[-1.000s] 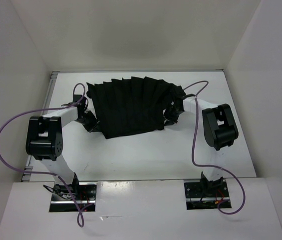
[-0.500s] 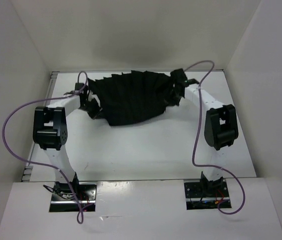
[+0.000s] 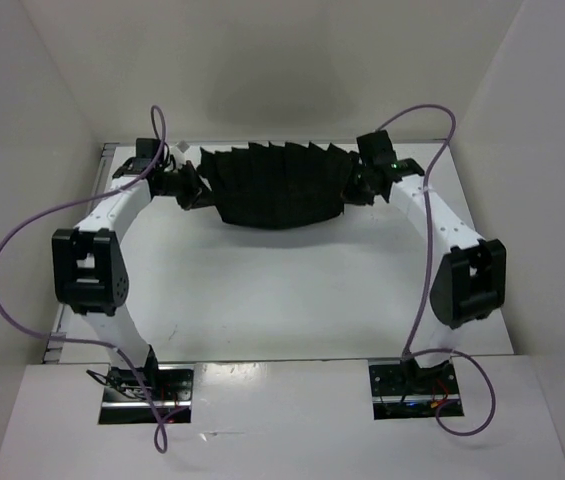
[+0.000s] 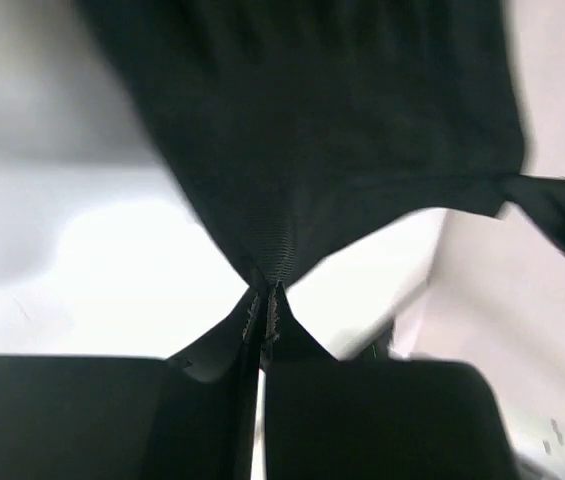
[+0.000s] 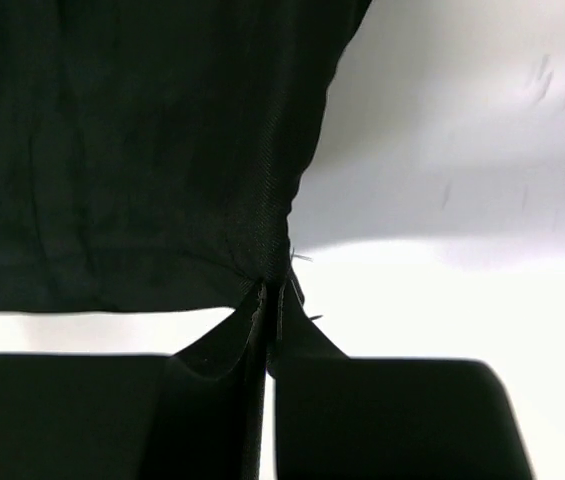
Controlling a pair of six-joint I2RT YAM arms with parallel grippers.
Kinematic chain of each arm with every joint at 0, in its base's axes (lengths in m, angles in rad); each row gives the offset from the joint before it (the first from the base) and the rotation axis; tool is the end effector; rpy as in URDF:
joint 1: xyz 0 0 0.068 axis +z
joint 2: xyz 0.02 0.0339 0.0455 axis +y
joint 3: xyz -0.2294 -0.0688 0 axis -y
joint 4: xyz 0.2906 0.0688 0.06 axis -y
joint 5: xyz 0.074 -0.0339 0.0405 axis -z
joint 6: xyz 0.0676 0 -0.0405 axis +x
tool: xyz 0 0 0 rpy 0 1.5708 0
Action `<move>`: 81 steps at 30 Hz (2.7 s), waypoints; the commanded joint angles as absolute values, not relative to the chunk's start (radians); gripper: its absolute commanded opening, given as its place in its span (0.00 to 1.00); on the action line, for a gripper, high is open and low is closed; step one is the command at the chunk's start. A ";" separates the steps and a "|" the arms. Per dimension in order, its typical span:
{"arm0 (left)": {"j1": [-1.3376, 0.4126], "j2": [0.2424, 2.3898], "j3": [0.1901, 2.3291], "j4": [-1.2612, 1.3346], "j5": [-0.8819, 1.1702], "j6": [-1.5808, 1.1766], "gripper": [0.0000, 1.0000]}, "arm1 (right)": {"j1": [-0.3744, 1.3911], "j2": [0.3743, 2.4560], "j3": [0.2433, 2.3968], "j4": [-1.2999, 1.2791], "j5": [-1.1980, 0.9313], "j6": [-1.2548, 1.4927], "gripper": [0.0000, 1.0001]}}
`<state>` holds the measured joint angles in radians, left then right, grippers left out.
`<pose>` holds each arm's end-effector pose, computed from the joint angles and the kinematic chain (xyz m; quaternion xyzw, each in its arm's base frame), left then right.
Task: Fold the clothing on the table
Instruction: Fold the skirt
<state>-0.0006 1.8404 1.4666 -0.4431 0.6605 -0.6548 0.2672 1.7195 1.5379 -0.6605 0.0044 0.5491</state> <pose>0.4607 -0.0417 0.1915 -0.1696 0.8713 -0.3975 0.2326 0.4292 0.1172 0.2413 0.1320 0.9250 0.1395 0.3279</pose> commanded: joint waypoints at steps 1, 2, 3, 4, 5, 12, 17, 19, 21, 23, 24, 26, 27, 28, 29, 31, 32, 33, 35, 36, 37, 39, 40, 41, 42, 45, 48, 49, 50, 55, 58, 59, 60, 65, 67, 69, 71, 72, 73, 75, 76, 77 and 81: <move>-0.017 1.546 1.444 -0.508 0.775 -0.588 0.00 | 0.324 1.435 1.468 -0.721 -0.025 0.534 0.00; -0.026 1.496 1.430 -0.521 0.775 -0.588 0.00 | 0.363 1.383 1.457 -0.759 -0.025 0.543 0.00; -0.026 1.447 1.430 -0.546 0.775 -0.588 0.00 | 0.383 1.332 1.457 -0.779 -0.025 0.543 0.00; -0.026 1.357 1.421 -0.558 0.785 -0.588 0.00 | 0.402 1.280 1.457 -0.797 -0.043 0.561 0.00; -0.026 1.315 1.420 -0.577 0.799 -0.588 0.00 | 0.411 1.184 1.457 -0.830 -0.061 0.571 0.00; -0.026 1.043 1.420 -0.617 0.830 -0.669 0.00 | 0.411 0.904 1.525 -0.818 -0.144 0.643 0.00; -0.017 1.144 1.329 -0.511 0.759 -0.757 0.00 | 0.381 0.969 1.497 -0.750 -0.130 0.608 0.00; -0.006 1.271 1.301 -0.482 0.736 -0.779 0.00 | 0.306 1.063 1.438 -0.684 -0.170 0.574 0.00; 0.008 1.445 1.321 -0.445 0.727 -0.779 0.00 | 0.243 1.197 1.398 -0.629 -0.234 0.560 0.00; 0.018 1.570 1.368 -0.413 0.727 -0.779 0.00 | 0.151 1.306 1.376 -0.551 -0.268 0.560 0.00; 0.018 1.689 1.406 -0.413 0.727 -0.779 0.00 | 0.126 1.424 1.376 -0.523 -0.299 0.548 0.00; 0.018 1.855 1.524 -0.391 0.709 -0.791 0.00 | 0.086 1.540 1.410 -0.470 -0.308 0.548 0.00; 0.018 1.908 1.569 -0.382 0.721 -0.792 0.00 | 0.086 1.598 1.433 -0.457 -0.308 0.548 0.00; 0.018 1.960 1.615 -0.382 0.742 -0.801 0.00 | 0.077 1.700 1.492 -0.446 -0.308 0.539 0.00; 0.018 2.050 1.722 -0.393 0.752 -0.801 0.00 | 0.077 1.747 1.523 -0.446 -0.299 0.528 0.00; 0.018 2.121 1.810 -0.402 0.740 -0.801 0.00 | 0.068 1.863 1.620 -0.446 -0.299 0.528 0.00; 0.028 2.181 1.851 -0.414 0.739 -0.801 0.00 | 0.067 1.891 1.646 -0.446 -0.299 0.519 0.00; 0.028 2.203 1.905 -0.393 0.758 -0.816 0.00 | 0.067 1.913 1.693 -0.446 -0.299 0.518 0.00; 0.028 2.247 1.946 -0.393 0.758 -0.827 0.00 | 0.077 1.939 1.718 -0.456 -0.299 0.518 0.00; 0.028 2.247 1.960 -0.384 0.767 -0.836 0.00 | 0.077 1.939 1.718 -0.456 -0.299 0.509 0.00; 0.028 2.256 1.973 -0.383 0.767 -0.836 0.00 | 0.090 1.939 1.718 -0.456 -0.308 0.509 0.00; 0.028 2.238 1.982 -0.383 0.776 -0.825 0.00 | 0.113 1.889 1.691 -0.456 -0.299 0.500 0.00; 0.037 2.224 1.962 -0.383 0.776 -0.825 0.00 | 0.114 1.867 1.669 -0.443 -0.299 0.500 0.00; 0.037 2.189 1.913 -0.359 0.776 -0.825 0.00 | 0.123 1.817 1.616 -0.419 -0.299 0.500 0.00; 0.037 2.172 1.890 -0.347 0.776 -0.825 0.00 | 0.123 1.789 1.585 -0.402 -0.299 0.500 0.00; 0.037 2.103 1.801 -0.327 0.788 -0.825 0.00 | 0.132 1.692 1.488 -0.390 -0.299 0.509 0.00; 0.037 2.007 1.697 -0.327 0.761 -0.825 0.00 | 0.132 1.619 1.404 -0.429 -0.299 0.509 0.00; 0.037 1.950 1.612 -0.327 0.747 -0.825 0.00 | 0.132 1.602 1.379 -0.442 -0.290 0.509 0.00; 0.037 1.922 1.568 -0.327 0.738 -0.825 0.00 | 0.132 1.586 1.335 -0.458 -0.290 0.509 0.00; 0.037 1.798 1.358 -0.382 0.675 -0.766 0.00 | 0.132 1.551 1.247 -0.598 -0.243 0.509 0.00; 0.017 1.787 1.241 -0.410 0.608 -0.724 0.00 | 0.132 1.566 1.210 -0.688 -0.229 0.500 0.00; 0.017 1.787 1.217 -0.425 0.589 -0.724 0.00 | 0.132 1.566 1.183 -0.708 -0.229 0.500 0.00; 0.006 1.796 1.172 -0.439 0.563 -0.707 0.00 | 0.132 1.577 1.171 -0.727 -0.210 0.500 0.00; -0.014 1.812 1.077 -0.507 0.499 -0.673 0.00 | 0.167 1.618 1.117 -0.830 -0.126 0.500 0.00; -0.023 1.793 1.057 -0.534 0.438 -0.661 0.00 | 0.181 1.629 1.117 -0.854 -0.072 0.500 0.00; -0.035 1.782 1.043 -0.564 0.390 -0.650 0.00 | 0.204 1.643 1.108 -0.874 -0.063 0.500 0.00; -0.044 1.811 1.043 -0.577 0.344 -0.641 0.00 | 0.213 1.669 1.095 -0.864 -0.063 0.511 0.00; -0.044 1.827 1.054 -0.577 0.344 -0.641 0.00 | 0.213 1.669 1.095 -0.864 -0.063 0.511 0.09; -0.044 1.841 1.054 -0.577 0.344 -0.632 0.00 | 0.213 1.686 1.095 -0.864 -0.040 0.520 0.26; -0.044 1.852 1.065 -0.607 0.354 -0.632 0.23 | 0.225 1.707 1.106 -0.887 0.010 0.547 0.37; -0.044 1.852 1.075 -0.636 0.354 -0.623 0.34 | 0.225 1.707 1.133 -0.908 0.096 0.566 0.41; -0.044 1.795 1.075 -0.653 0.332 -0.623 0.44 | 0.236 1.672 1.155 -0.938 0.139 0.583 0.47; -0.054 1.596 1.104 -0.716 0.238 -0.623 0.83 | 0.247 1.541 1.302 -1.051 0.241 0.624 0.67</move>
